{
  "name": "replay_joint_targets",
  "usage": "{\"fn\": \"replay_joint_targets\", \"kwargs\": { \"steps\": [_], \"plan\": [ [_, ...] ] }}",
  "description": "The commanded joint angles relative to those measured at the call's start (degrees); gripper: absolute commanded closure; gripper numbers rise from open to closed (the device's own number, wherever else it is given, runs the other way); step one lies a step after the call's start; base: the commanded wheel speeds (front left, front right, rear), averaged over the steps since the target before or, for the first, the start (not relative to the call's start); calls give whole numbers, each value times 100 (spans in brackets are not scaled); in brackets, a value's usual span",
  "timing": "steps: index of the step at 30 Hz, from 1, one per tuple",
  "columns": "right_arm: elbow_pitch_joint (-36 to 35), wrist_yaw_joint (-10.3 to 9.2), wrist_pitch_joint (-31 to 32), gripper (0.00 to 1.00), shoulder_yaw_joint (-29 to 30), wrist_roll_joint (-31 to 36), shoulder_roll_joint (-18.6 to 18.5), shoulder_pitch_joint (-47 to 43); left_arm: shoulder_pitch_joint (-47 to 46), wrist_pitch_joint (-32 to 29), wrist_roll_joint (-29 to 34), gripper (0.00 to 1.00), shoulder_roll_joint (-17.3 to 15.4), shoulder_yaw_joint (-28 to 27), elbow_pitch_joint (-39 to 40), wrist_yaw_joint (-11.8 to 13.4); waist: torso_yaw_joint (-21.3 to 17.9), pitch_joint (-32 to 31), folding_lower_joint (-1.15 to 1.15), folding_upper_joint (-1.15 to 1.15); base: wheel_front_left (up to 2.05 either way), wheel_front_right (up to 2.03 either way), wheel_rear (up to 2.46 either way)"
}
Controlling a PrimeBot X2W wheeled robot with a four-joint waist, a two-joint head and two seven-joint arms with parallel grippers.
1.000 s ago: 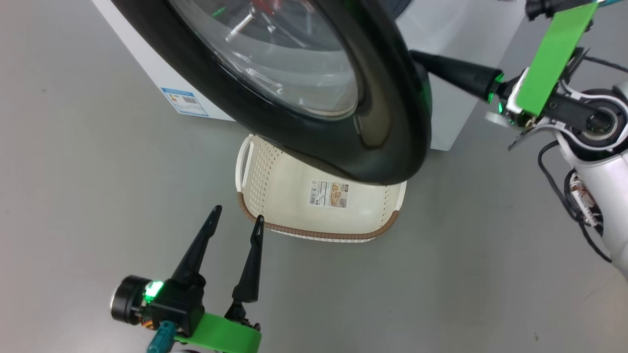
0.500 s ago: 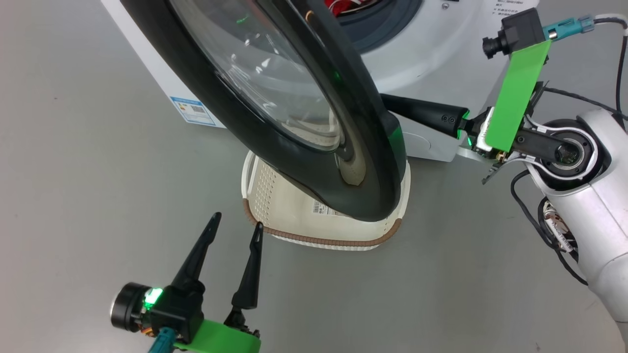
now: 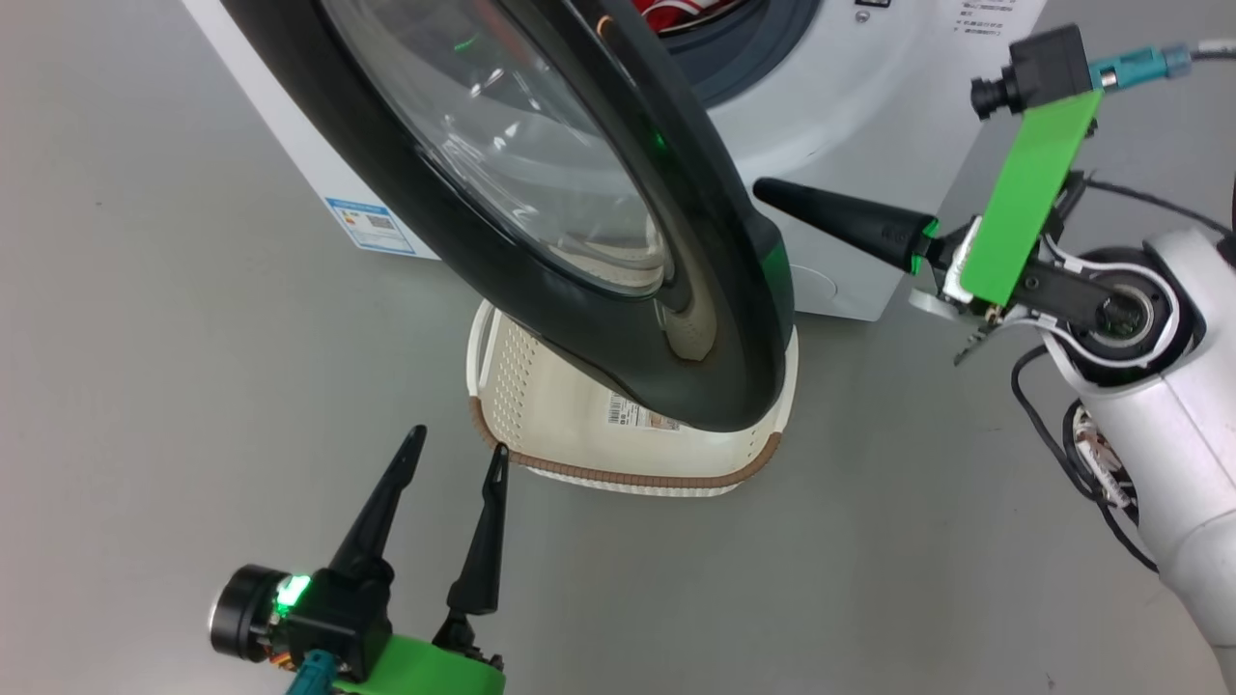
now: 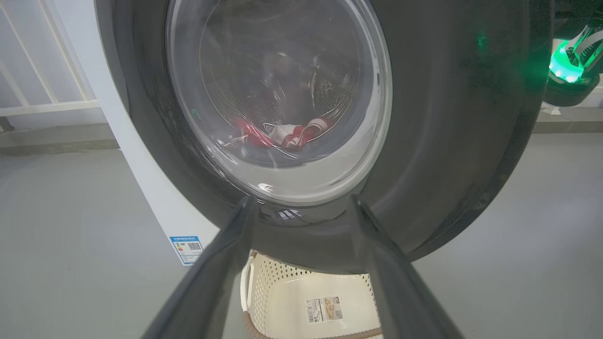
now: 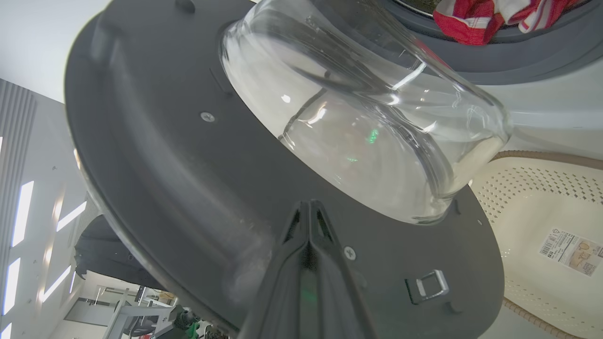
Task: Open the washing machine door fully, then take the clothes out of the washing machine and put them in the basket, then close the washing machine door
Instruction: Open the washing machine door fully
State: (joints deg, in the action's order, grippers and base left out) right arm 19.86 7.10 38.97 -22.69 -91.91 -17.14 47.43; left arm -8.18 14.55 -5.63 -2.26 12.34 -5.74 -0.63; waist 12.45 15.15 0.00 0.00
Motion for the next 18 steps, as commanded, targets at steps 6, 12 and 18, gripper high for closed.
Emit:
{"fn": "replay_joint_targets", "kwargs": {
  "steps": [6,12,18],
  "plan": [
    [-73,39,-366,50,156,215,-110,-484,-27,45,-18,0,-62,-338,106,-85,-123,-45,0,0,0,0,0],
    [-77,39,-622,0,249,268,-275,-1009,24,45,-37,0,-62,-504,87,-120,-253,-144,0,0,0,0,0],
    [-77,39,-910,0,380,220,-369,-1687,147,45,-26,0,-62,-677,61,-173,-412,-287,0,0,0,0,0]
  ]
}}
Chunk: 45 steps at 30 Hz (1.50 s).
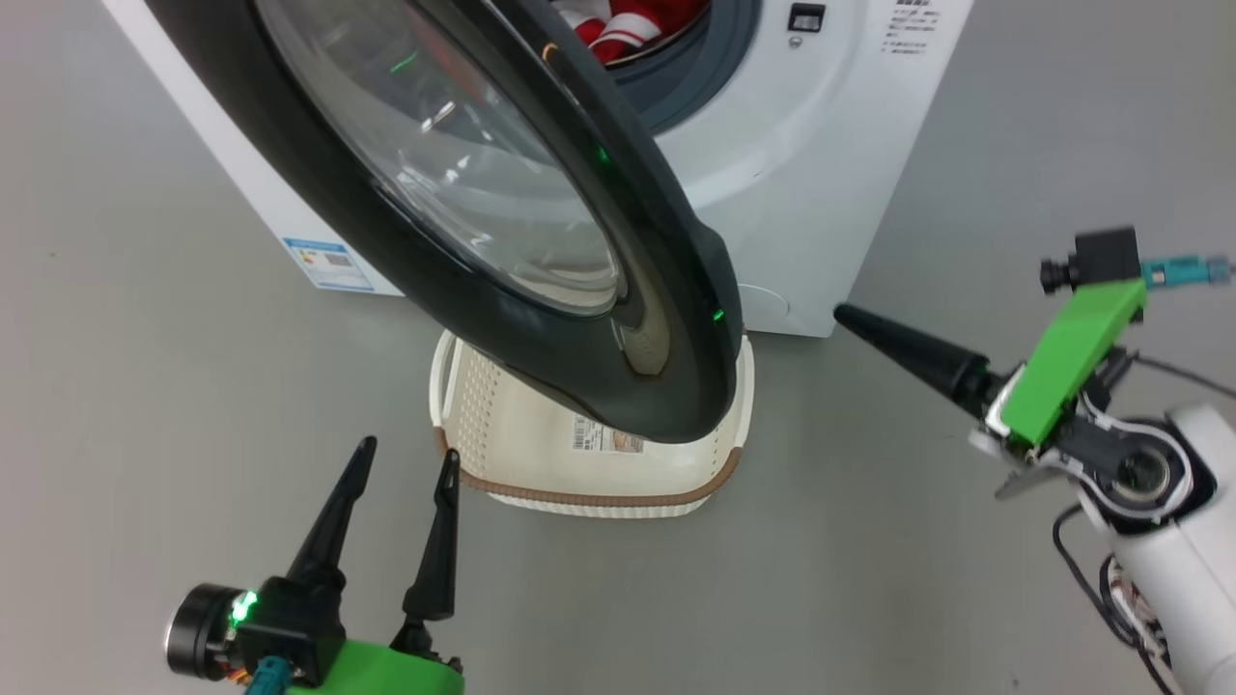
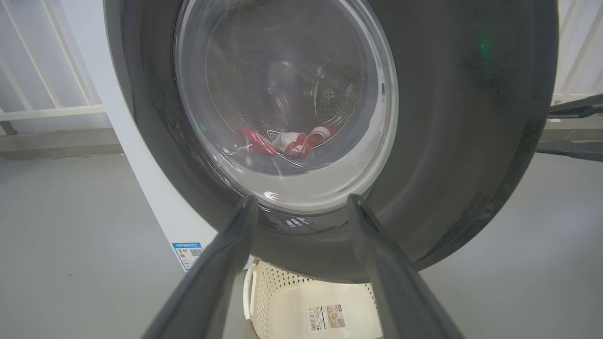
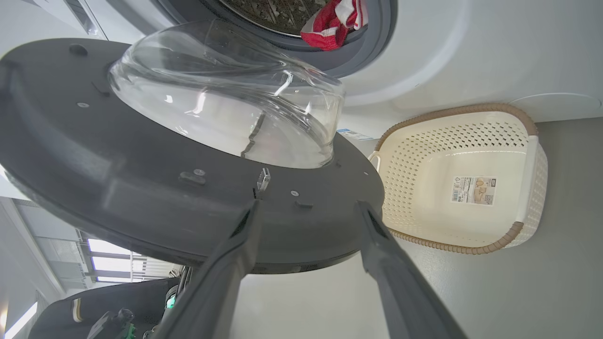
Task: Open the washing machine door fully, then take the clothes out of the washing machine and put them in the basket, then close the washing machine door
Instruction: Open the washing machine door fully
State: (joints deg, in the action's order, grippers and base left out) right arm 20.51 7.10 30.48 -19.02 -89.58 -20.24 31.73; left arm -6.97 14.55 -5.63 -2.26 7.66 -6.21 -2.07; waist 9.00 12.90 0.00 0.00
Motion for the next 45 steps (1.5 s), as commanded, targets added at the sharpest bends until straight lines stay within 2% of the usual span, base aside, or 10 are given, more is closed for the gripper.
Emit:
{"fn": "replay_joint_targets", "kwargs": {
  "steps": [1,14,29,37,45],
  "plan": [
    [-147,39,-108,0,44,-34,-65,-224,41,45,-26,0,-62,-235,107,-37,-93,-77,0,0,0,0,0],
    [-252,39,-950,0,342,80,-136,-1356,255,45,-10,0,-62,-552,118,-82,-448,-276,0,0,0,0,0],
    [-390,39,-2035,0,361,278,-82,-2131,317,45,-19,0,-62,-646,94,-82,-605,-329,0,0,0,0,0],
    [-344,39,-2578,0,162,423,25,-2353,334,45,-18,0,-62,-630,55,-86,-605,-378,0,0,0,0,0],
    [-251,39,-3577,0,-257,994,-107,-2442,375,45,-26,0,-62,-625,23,-89,-591,-443,0,0,0,0,0]
  ]
}}
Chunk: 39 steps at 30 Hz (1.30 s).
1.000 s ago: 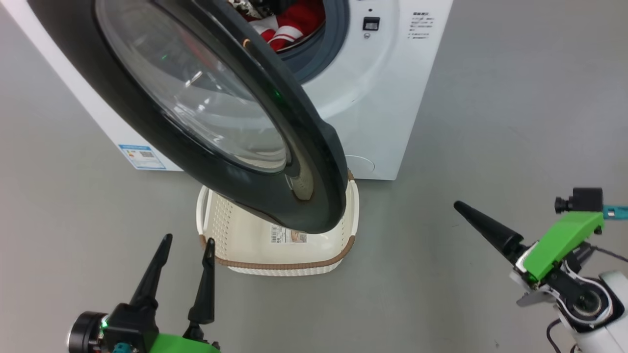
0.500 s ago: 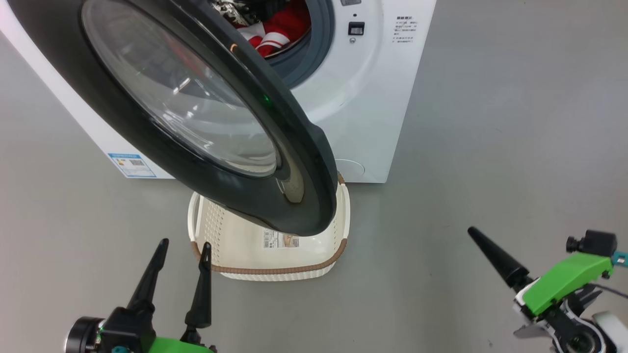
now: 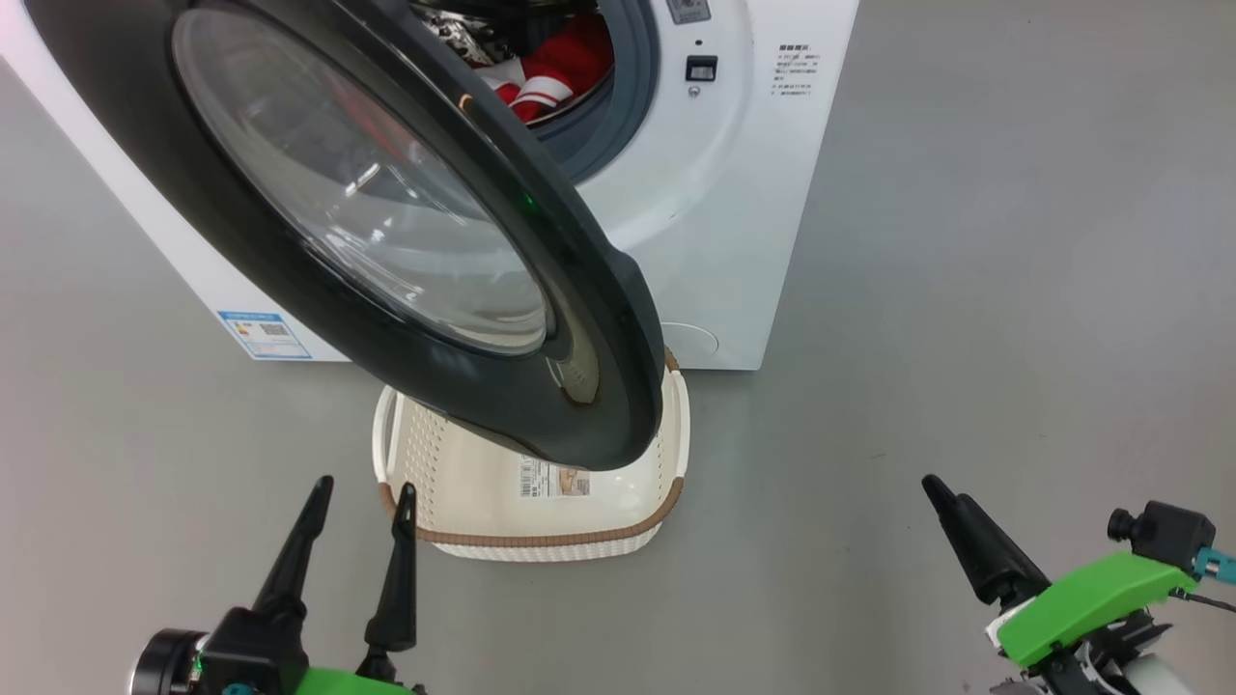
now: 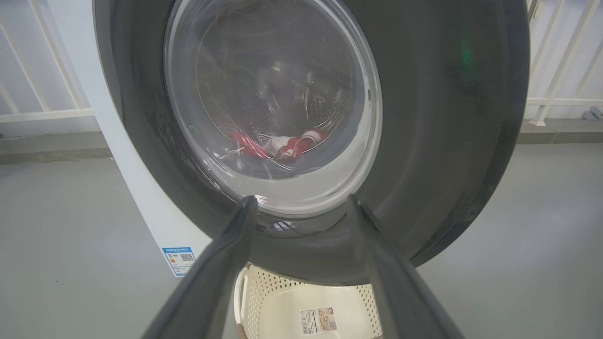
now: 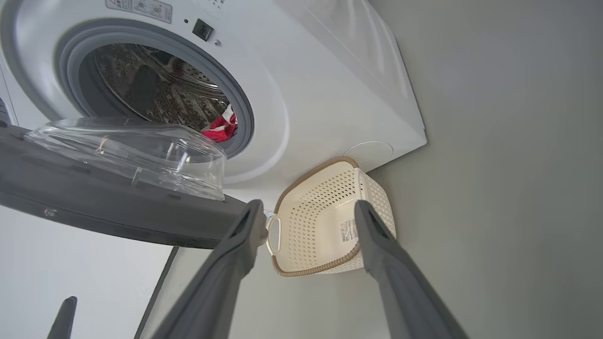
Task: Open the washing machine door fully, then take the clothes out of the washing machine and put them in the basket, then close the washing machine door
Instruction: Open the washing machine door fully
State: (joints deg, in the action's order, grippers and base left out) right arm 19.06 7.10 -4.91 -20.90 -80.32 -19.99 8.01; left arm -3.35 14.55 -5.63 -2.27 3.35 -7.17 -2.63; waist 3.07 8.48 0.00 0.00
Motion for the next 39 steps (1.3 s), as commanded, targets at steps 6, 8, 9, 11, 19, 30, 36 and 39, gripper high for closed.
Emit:
{"fn": "replay_joint_targets", "kwargs": {
  "steps": [6,8,9,11,19,30,36,39],
  "plan": [
    [167,39,-874,0,-638,795,-360,36,29,45,-24,0,-61,-191,109,-43,-13,-9,0,0,0,0,0],
    [239,39,-963,0,-691,963,-363,75,34,45,-20,0,-61,-196,110,-44,-22,-12,0,0,0,0,0],
    [267,39,-986,0,-697,1066,-364,93,36,45,-18,0,-61,-199,111,-44,-27,-12,0,0,0,0,0],
    [288,39,-1003,0,-564,1366,-337,127,42,45,-17,0,-61,-209,115,-42,-44,-12,0,0,0,0,0],
    [57,39,-1008,0,558,2807,96,-106,29,45,-15,0,-61,-228,120,-44,-72,4,0,0,0,0,0],
    [-355,39,-1009,0,1958,4857,755,-499,30,45,-5,0,-61,-224,136,-36,-85,-6,0,0,0,0,0],
    [-542,39,-1009,0,2376,5473,969,-652,5,45,-7,0,-61,-216,151,-26,-71,26,0,0,0,0,0],
    [-555,39,-1009,0,2504,5715,1035,-713,-6,45,-18,0,-61,-217,157,-21,-68,38,0,0,0,0,0]
  ]
}}
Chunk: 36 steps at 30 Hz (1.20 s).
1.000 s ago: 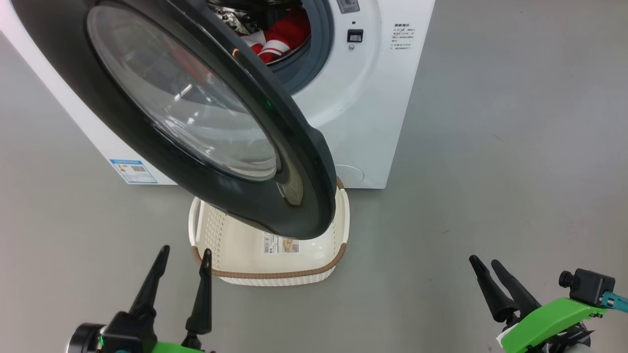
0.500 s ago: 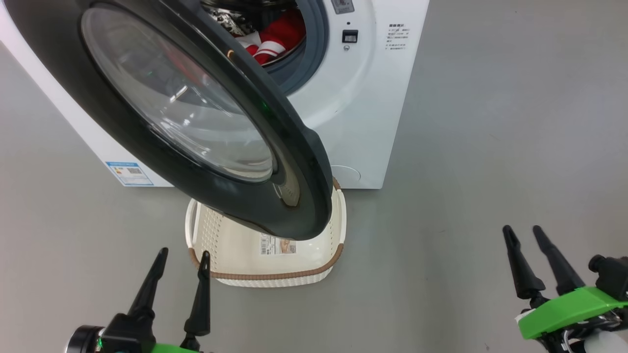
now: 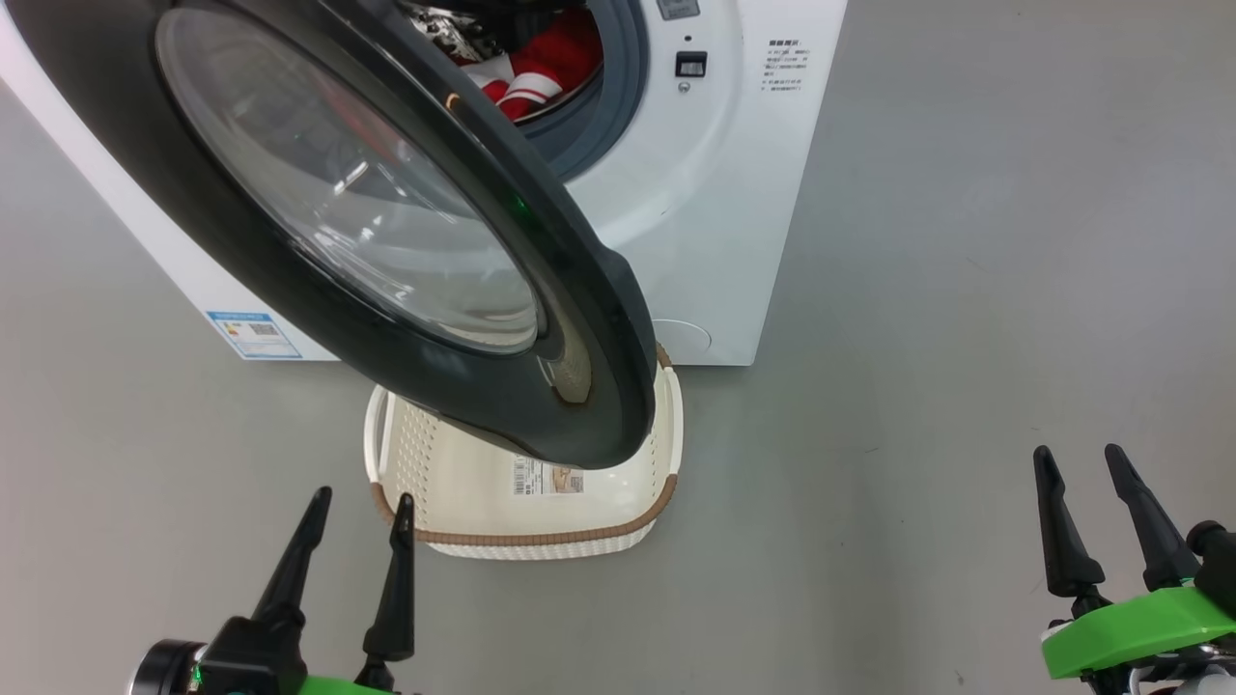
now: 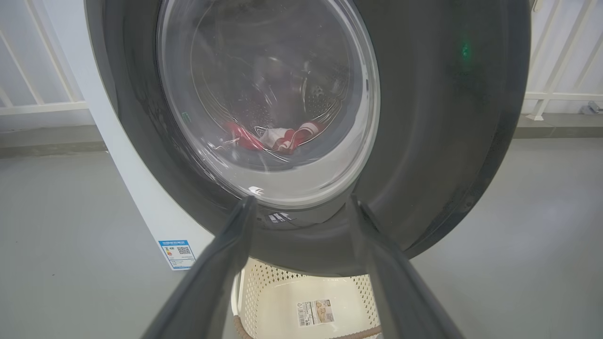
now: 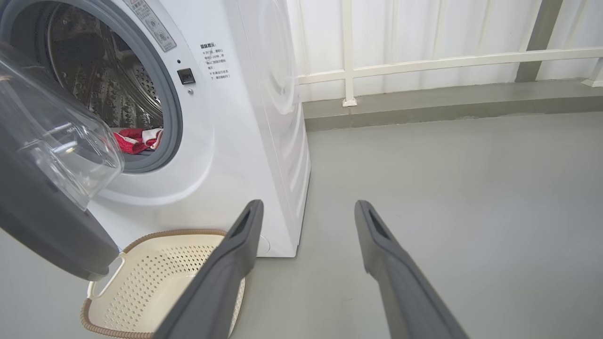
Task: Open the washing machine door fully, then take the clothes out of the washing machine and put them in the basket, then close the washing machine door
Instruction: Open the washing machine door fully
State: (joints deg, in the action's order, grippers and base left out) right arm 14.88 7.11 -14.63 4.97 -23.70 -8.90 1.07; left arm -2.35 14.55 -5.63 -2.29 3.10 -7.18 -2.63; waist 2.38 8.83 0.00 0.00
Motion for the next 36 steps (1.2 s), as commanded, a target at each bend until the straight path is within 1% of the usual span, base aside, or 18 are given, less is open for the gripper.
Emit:
{"fn": "replay_joint_targets", "kwargs": {
  "steps": [1,5,12,24,32,33,34,35,36],
  "plan": [
    [-133,37,-37,0,-53,154,-69,-33,-110,45,-22,0,-59,-191,154,-19,2,7,0,0,0,0,0],
    [-29,37,-37,0,83,465,11,-96,-120,45,-41,0,-59,-164,139,-14,18,13,0,0,0,0,0],
    [-17,37,-37,0,186,593,105,-108,-133,45,-51,0,-59,-159,135,-2,30,28,0,0,0,0,0],
    [-56,37,-37,0,142,644,124,-90,-130,45,-58,0,-59,-140,141,-7,52,28,0,0,0,0,0],
    [-157,37,-37,0,8,454,140,44,-125,45,-97,0,-59,-92,129,10,115,12,0,0,0,0,0],
    [-181,37,-37,35,-22,421,137,68,-121,45,-103,0,-59,-85,128,13,125,6,0,0,0,0,0],
    [-201,37,-37,55,-60,375,138,91,-117,45,-109,0,-59,-77,127,15,136,-1,0,0,0,0,0],
    [-230,37,-37,97,-95,303,149,126,-113,45,-113,0,-59,-70,128,18,145,-2,0,0,0,0,0],
    [-264,37,-37,100,-129,233,153,165,-111,45,-115,0,-59,-61,129,19,159,-6,0,0,0,0,0]
  ]
}}
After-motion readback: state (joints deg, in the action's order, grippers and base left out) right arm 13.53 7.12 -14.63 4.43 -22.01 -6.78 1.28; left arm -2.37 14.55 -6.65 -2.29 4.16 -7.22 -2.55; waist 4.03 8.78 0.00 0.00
